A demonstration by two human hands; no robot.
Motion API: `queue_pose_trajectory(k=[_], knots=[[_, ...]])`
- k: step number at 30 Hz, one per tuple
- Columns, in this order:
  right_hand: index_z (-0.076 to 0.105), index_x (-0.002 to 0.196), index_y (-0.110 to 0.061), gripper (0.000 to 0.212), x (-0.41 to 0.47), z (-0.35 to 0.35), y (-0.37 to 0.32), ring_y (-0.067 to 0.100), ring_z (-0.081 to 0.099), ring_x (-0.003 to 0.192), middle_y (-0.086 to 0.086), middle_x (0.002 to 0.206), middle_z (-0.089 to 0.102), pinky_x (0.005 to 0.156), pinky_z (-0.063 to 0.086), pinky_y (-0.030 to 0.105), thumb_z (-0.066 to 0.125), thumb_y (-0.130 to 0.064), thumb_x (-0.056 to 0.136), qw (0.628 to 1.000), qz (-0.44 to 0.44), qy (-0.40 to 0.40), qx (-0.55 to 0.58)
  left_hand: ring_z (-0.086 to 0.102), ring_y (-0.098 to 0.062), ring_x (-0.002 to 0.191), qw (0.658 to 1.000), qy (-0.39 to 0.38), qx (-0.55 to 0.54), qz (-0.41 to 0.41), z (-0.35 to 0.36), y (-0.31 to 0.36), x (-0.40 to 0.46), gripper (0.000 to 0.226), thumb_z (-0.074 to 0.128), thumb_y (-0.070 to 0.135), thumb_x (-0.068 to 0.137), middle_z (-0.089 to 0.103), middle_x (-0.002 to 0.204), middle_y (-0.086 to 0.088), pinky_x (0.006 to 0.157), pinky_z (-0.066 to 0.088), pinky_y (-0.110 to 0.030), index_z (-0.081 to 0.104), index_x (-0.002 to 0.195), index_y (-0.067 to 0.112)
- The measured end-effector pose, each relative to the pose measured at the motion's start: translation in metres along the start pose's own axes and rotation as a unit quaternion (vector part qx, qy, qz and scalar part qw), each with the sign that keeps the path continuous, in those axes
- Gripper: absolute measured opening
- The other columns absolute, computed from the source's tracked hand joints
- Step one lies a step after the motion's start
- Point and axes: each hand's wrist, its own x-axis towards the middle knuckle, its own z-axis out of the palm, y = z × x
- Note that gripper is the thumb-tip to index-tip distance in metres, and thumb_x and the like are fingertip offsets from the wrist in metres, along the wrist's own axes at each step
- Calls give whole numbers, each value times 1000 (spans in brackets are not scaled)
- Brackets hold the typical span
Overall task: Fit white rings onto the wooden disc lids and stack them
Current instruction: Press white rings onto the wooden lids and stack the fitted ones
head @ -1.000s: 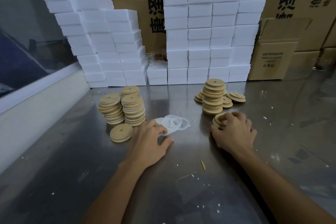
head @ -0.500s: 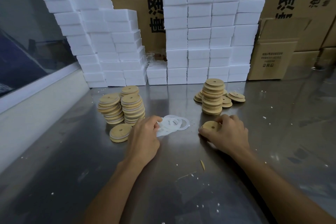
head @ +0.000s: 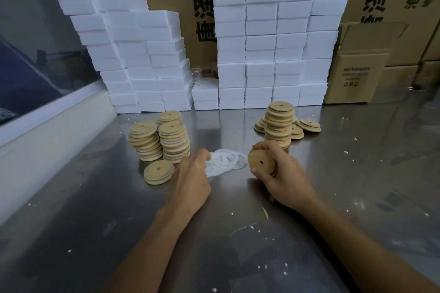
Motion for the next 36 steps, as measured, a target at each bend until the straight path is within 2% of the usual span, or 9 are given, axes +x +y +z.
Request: queue_pose_trajectory(k=[3, 6, 10, 12, 17, 23, 29, 33, 36], knots=[[43, 109, -43, 35, 0, 6, -5, 9, 67, 72, -7, 93, 63, 61, 55, 26, 61, -15, 95, 994, 0, 15, 110, 51, -27, 78, 996, 61, -21, 54, -6, 6, 0, 40, 54, -20, 67, 51, 83, -1, 59, 45, -45, 48, 87, 15], [50, 94, -36, 28, 0, 12, -11, 21, 69, 73, 1, 95, 60, 54, 59, 31, 55, -9, 97, 980, 23, 5, 198, 47, -22, 72, 982, 126, -99, 100, -9, 13, 4, 32, 42, -18, 65, 49, 74, 2, 60, 40, -34, 50, 71, 12], [62, 84, -27, 28, 1, 14, -13, 28, 65, 79, -8, 89, 65, 59, 60, 33, 57, 0, 94, 978, 32, 37, 200, 55, -10, 68, 959, 90, -266, 35, -1, 26, 2, 41, 44, -22, 70, 60, 71, -3, 60, 38, -14, 62, 58, 12], [67, 85, -21, 24, 2, 11, -13, 26, 66, 84, -5, 88, 69, 67, 61, 38, 57, -2, 95, 974, 40, 43, 221, 59, -7, 70, 945, 53, -323, 9, 2, 30, -1, 43, 51, -19, 72, 64, 73, 0, 62, 42, -14, 67, 58, 19], [74, 92, -24, 9, -2, 9, -18, 4, 64, 83, -13, 89, 72, 71, 48, 14, 66, -28, 93, 982, 4, -8, 189, 64, -6, 76, 928, 41, -370, 9, 5, 31, -2, 28, 63, 0, 73, 69, 74, 8, 72, 46, -14, 74, 66, 25], [72, 87, -18, 6, -2, 13, -17, 20, 65, 80, 0, 84, 72, 75, 54, 38, 70, -22, 92, 982, -8, -30, 186, 66, -7, 78, 924, 37, -379, -39, 12, 26, -1, 33, 73, 0, 80, 72, 81, 6, 74, 53, -20, 71, 87, 33], [54, 90, -25, 16, -6, 17, -20, 8, 54, 67, -4, 74, 63, 63, 45, 31, 49, -32, 103, 984, -19, -21, 174, 70, -11, 83, 908, 29, -407, -95, 15, 27, -1, 15, 71, 12, 86, 73, 94, 3, 69, 58, -30, 72, 84, 27], [48, 93, -23, 15, -9, 24, -25, 6, 51, 61, -15, 68, 55, 58, 39, 25, 45, -31, 105, 990, -48, -10, 134, 72, -24, 91, 866, -53, -474, -150, 14, 27, -2, 11, 66, 12, 91, 75, 92, -3, 74, 59, -45, 72, 87, 20], [49, 93, -21, 14, -8, 23, -26, 7, 53, 64, -14, 70, 56, 59, 40, 23, 47, -29, 104, 991, -50, 9, 126, 72, -23, 81, 839, -50, -511, -180, 12, 27, -2, 18, 66, 5, 89, 74, 86, -6, 62, 60, -38, 70, 78, 18]])
